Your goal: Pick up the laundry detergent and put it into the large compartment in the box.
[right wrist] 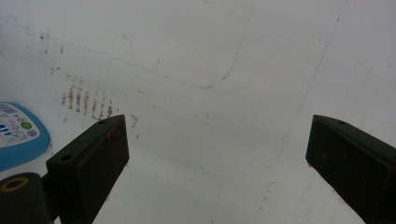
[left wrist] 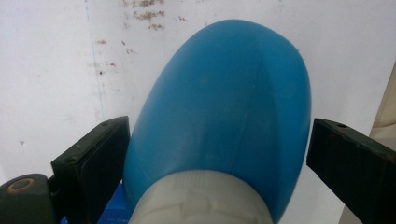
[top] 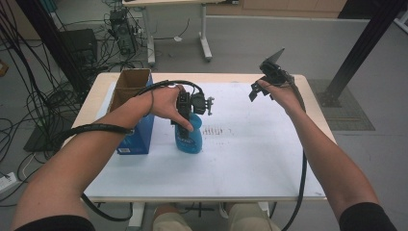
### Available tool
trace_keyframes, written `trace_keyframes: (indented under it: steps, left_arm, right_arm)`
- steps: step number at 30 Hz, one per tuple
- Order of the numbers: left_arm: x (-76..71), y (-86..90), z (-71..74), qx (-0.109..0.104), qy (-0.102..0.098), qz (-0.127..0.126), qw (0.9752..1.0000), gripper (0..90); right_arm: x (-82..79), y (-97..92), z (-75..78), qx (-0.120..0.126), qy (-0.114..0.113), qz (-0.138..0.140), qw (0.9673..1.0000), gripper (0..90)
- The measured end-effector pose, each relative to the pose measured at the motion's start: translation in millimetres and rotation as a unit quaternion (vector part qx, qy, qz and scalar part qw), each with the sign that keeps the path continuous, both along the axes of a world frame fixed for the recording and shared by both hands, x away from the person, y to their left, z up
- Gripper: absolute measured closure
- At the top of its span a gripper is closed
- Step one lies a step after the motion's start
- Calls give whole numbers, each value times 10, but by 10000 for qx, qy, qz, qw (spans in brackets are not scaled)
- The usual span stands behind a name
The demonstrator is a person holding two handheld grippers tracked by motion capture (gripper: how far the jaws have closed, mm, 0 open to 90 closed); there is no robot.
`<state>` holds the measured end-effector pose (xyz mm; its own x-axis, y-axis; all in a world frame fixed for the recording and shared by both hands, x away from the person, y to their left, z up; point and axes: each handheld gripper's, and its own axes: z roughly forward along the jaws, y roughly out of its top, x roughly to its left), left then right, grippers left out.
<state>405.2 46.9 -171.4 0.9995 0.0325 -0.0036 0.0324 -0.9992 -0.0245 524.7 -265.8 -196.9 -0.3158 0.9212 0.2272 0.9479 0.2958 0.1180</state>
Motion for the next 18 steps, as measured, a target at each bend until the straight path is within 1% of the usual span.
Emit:
trace_keyframes:
  steps: [6,11,16,18]
  left_arm:
    - [-17,22,13,-35,-67,-16,10000,80]
    - [-32,24,20,-46,-105,-63,9999,104]
    - [-40,8,22,-34,-129,-97,9999,113]
    - [-43,-4,21,-17,-146,-118,9998,131]
  right_arm:
    - [11,8,-10,-8,18,6,10000,57]
    - [17,25,-13,-30,27,17,10000,57]
    - [25,35,-24,-35,38,43,10000,57]
    - [29,38,-25,-25,57,17,10000,57]
